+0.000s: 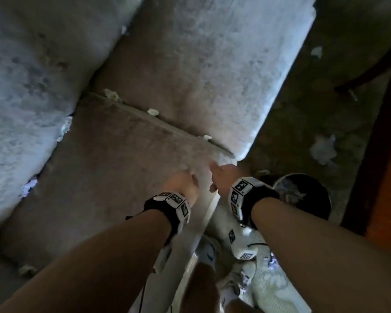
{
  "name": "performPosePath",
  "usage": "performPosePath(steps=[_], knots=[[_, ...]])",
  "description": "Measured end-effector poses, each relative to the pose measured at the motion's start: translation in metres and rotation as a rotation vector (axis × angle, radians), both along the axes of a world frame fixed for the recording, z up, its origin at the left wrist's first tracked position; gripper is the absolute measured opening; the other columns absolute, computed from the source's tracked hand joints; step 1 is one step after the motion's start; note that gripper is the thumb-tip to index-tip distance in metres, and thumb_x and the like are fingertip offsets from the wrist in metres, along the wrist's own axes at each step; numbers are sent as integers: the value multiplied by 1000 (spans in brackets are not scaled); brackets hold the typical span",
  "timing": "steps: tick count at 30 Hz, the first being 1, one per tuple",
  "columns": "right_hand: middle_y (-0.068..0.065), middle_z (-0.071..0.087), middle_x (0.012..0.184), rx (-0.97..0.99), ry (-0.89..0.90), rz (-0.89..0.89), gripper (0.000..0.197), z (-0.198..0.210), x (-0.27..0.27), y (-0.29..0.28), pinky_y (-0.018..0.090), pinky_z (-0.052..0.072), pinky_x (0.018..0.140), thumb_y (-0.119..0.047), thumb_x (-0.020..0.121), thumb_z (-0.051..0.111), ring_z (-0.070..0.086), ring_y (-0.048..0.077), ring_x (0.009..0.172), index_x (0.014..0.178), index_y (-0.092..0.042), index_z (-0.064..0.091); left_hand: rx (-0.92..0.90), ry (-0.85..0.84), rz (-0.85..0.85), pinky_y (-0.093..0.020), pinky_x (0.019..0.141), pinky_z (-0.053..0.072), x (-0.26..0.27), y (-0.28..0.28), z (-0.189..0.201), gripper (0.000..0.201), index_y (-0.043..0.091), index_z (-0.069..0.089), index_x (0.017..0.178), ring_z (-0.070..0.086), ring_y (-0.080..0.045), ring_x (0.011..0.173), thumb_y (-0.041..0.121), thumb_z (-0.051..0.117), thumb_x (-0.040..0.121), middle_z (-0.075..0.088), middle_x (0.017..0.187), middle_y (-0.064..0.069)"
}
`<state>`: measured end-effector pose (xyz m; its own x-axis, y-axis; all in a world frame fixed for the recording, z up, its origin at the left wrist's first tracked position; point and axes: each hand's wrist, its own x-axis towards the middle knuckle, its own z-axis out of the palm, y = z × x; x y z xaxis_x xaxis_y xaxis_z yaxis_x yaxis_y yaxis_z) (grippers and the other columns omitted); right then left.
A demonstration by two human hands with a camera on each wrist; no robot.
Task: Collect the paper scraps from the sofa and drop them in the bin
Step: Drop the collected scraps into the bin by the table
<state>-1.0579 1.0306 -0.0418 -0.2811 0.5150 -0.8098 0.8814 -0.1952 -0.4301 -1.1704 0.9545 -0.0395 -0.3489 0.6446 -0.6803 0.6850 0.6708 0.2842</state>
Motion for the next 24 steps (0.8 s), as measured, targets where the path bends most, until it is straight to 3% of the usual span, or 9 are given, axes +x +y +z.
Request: performPosePath(steps=[3,6,8,11,13,15,18,21,24], knots=[[16,67,97,68,-29,-148,59,-1,61,-4,30,43,81,-52,96,29,64,32,100,97,-7,66,59,-1,-137,-31,72,45,63,10,9,50,13,64,79,65,-31,86,45,31,97,70,91,-12],[16,64,95,102,-51,-255,59,2,123,-10,28,41,84,-49,99,27,62,25,98,97,-5,68,8,-47,-199,-30,64,44,119,19,20,55,12,52,57,62,-31,72,48,31,93,63,68,-10],[17,65,93,84,-86,-323,61,8,162,-15,33,45,87,-51,96,24,64,30,97,91,-7,66,-19,-82,-234,-30,62,43,154,25,30,49,10,51,56,62,-32,72,41,33,90,64,69,-11],[21,62,116,84,-98,-461,41,14,214,-23,38,45,87,-31,100,29,60,36,106,124,-6,50,-13,-110,-282,-33,71,48,203,37,41,35,9,56,67,64,-33,83,29,38,88,69,86,-14],[21,60,118,88,-76,-528,34,16,247,-26,36,46,80,-17,99,34,60,35,105,129,-5,41,-1,-121,-338,-34,74,50,232,41,44,35,9,53,62,62,-32,78,30,39,86,67,78,-11],[15,60,105,114,-57,-603,26,15,276,-25,31,42,78,-26,100,32,58,30,95,106,-13,54,18,-101,-425,-33,71,51,260,47,43,39,10,52,60,63,-31,74,35,39,87,60,66,-7],[9,52,83,110,-25,-729,41,10,304,-23,34,42,74,-39,98,32,49,23,78,61,-23,43,75,-57,-555,-32,64,49,290,58,38,46,9,53,65,65,-32,76,42,36,92,62,70,-11],[5,51,61,116,-2,-914,48,5,317,-19,32,38,61,-41,93,40,48,26,60,52,-17,47,100,-47,-649,-31,65,48,310,71,31,46,9,54,66,63,-32,76,37,32,96,59,70,-11],[3,43,52,48,56,-1015,53,-8,322,-13,35,34,60,-42,89,44,42,24,55,43,-16,52,42,-70,-683,-28,65,43,319,85,21,39,13,49,64,53,-25,69,30,37,97,58,72,-8]])
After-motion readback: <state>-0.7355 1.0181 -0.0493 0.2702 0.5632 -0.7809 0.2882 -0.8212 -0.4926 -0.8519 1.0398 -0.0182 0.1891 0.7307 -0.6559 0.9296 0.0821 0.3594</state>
